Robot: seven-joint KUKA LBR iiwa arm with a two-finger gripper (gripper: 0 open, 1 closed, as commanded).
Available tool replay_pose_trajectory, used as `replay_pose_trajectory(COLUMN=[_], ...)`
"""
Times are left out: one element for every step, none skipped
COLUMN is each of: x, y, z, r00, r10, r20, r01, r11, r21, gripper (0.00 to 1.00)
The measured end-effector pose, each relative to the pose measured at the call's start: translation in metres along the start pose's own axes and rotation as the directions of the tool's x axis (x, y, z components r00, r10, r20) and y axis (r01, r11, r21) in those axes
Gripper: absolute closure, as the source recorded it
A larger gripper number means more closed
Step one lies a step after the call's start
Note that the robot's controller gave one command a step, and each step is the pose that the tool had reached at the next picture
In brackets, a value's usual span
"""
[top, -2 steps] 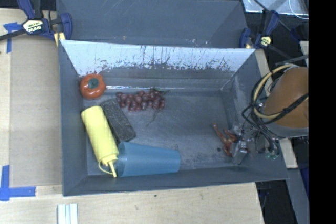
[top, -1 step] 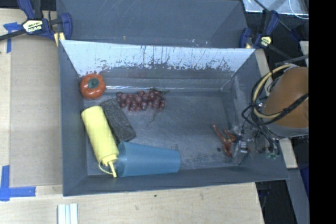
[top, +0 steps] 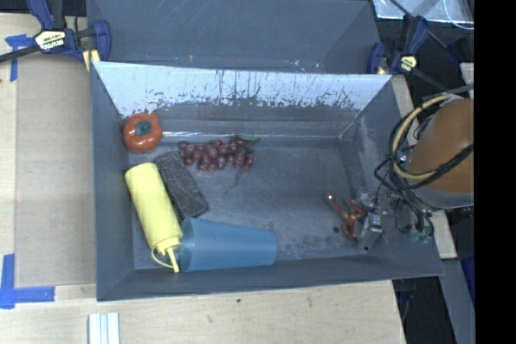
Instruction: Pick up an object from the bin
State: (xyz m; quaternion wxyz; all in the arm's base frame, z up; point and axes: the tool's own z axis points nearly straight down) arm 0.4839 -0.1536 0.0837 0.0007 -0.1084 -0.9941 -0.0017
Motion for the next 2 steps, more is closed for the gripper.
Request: replay_pose_trajectory(x=[-0.001,-0.001], y=[0.0,0.0], z=[-0.021,-0.04], r00=[1.0,1.0], r10=[0.0,0.0], r20=[0.004,0.007], r01=[0.0,0.0], r11=[1.0,1.0], r21=[0.001,0.001], gripper=[1.0,1.0])
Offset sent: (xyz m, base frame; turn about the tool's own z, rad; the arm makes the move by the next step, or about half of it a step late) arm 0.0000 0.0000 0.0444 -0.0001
